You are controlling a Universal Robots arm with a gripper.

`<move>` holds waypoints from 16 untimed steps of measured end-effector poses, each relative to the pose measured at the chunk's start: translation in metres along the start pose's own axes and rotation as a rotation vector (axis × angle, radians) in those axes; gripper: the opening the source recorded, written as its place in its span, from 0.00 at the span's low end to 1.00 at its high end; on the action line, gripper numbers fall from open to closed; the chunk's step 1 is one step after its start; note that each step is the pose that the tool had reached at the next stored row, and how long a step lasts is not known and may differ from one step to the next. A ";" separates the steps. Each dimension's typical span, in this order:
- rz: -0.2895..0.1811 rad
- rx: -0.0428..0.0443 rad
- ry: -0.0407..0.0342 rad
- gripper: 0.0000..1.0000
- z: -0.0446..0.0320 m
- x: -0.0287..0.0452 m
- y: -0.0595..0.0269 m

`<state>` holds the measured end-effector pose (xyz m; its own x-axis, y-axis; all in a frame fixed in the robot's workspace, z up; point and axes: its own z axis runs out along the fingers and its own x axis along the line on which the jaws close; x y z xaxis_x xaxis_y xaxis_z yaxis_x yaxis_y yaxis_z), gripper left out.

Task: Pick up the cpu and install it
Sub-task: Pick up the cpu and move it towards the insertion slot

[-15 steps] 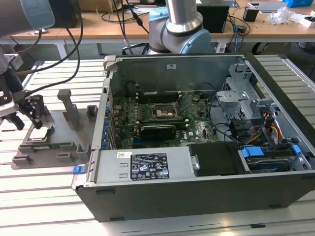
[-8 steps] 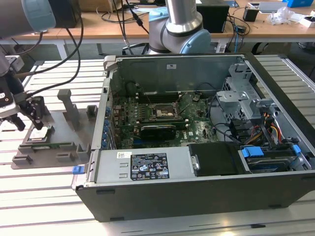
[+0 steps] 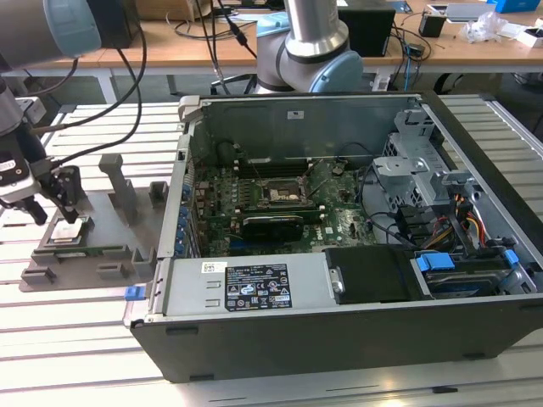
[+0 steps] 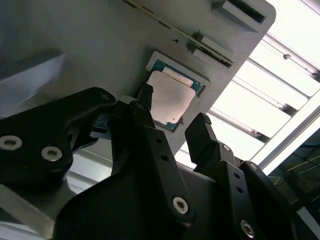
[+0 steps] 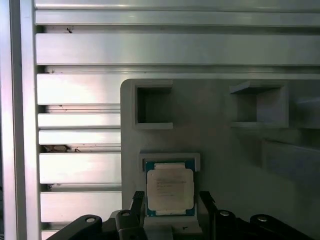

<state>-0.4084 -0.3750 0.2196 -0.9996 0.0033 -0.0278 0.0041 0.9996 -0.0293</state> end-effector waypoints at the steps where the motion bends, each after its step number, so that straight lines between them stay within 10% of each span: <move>1: -0.003 -0.0001 -0.0001 0.54 0.0011 -0.0002 0.0000; 16: -0.021 -0.0006 -0.0006 0.62 0.0057 -0.0032 0.0000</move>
<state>-0.4051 -0.3751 0.2140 -0.9995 -0.0179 -0.0277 -0.0171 0.9994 -0.0292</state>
